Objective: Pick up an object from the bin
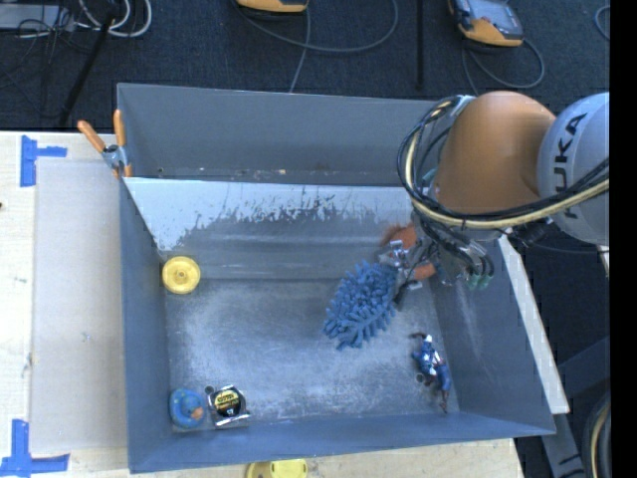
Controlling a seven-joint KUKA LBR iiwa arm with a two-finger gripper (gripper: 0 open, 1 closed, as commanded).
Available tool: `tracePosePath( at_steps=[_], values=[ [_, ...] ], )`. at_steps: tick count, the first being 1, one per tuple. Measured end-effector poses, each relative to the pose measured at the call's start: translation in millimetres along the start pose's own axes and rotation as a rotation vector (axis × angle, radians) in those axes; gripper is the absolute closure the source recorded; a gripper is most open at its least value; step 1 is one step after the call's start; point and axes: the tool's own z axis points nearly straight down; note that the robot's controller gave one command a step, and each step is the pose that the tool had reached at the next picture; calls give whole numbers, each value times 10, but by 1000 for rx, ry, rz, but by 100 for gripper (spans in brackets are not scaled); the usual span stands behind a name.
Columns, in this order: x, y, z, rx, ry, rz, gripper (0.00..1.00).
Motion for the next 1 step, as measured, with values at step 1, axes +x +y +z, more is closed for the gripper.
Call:
tracePosePath(
  at_steps=[1],
  values=[
    [0,2,0,0,0,-1,100]
  ],
)
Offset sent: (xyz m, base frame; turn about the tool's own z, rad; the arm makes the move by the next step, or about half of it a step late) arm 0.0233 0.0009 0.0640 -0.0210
